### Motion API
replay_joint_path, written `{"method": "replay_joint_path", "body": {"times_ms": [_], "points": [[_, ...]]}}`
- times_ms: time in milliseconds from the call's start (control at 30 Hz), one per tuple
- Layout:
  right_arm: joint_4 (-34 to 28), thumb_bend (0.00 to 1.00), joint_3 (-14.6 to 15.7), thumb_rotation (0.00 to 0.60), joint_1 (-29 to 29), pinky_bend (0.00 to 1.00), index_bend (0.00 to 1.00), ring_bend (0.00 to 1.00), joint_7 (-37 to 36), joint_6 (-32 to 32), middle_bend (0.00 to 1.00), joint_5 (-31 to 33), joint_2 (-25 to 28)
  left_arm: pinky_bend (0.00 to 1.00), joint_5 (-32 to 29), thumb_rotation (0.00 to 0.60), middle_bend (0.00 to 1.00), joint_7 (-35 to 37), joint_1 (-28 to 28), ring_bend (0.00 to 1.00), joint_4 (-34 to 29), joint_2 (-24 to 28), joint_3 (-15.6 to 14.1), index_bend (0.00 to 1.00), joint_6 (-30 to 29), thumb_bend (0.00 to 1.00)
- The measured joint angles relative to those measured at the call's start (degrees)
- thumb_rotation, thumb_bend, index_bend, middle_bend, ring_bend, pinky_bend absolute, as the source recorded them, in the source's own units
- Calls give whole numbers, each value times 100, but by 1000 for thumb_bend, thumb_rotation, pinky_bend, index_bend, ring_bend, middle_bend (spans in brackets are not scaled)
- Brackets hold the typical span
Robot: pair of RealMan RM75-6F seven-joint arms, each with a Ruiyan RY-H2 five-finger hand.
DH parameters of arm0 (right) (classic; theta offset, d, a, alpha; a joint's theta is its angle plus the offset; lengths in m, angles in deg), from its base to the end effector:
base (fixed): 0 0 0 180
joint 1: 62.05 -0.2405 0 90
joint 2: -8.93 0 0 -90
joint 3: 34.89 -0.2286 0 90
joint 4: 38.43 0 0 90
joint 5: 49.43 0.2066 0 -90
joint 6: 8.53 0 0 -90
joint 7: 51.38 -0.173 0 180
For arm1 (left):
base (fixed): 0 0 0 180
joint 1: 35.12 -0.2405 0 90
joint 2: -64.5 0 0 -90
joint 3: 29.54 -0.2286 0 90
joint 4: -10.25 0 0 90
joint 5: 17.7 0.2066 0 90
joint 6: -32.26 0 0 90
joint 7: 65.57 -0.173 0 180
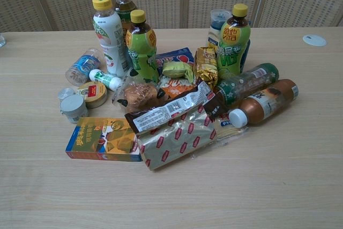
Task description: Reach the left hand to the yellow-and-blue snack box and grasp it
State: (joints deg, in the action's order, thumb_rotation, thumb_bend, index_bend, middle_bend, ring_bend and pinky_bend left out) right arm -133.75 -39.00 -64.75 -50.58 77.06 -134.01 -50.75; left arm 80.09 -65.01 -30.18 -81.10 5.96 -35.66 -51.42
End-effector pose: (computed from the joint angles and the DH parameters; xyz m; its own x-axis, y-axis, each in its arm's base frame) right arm -0.2894 -0.2009 0.1746 0.4287 0.0137 0.9033 -0.9028 0.0450 0.4277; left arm -0.2832 0.1704 0.1385 0.5108 0.1724 0.8423 0.8550 -0.2046 -0.4766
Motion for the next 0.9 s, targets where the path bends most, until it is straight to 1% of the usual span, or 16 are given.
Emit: {"method": "replay_joint_path", "body": {"times_ms": [167,333,433,633,733,900], "points": [[69,0,-41,583,4,0,0,0,251,144,0,-48,-61,0,-23,600,0,-191,149,0,-78,-43,39,37,269,0],[57,0,-58,580,11,0,0,0,172,165,0,-58,-52,0,-89,600,0,-474,344,0,-276,-120,100,35,604,0],[29,0,-58,585,20,0,0,0,114,173,0,-65,-22,0,-92,600,0,-740,473,0,-446,-181,114,35,833,0],[10,0,-51,585,27,0,0,0,57,169,0,-79,0,0,-223,600,0,-1535,812,0,-869,-466,191,33,1503,0],[17,0,-48,582,23,0,0,0,16,146,0,-69,6,0,-472,600,0,-1975,989,0,-1025,-711,271,34,1873,0],[28,0,-50,585,17,0,0,0,-54,116,0,-49,16,0,-1184,600,0,-2580,1267,0,-1145,-1241,436,33,2420,0]]}}
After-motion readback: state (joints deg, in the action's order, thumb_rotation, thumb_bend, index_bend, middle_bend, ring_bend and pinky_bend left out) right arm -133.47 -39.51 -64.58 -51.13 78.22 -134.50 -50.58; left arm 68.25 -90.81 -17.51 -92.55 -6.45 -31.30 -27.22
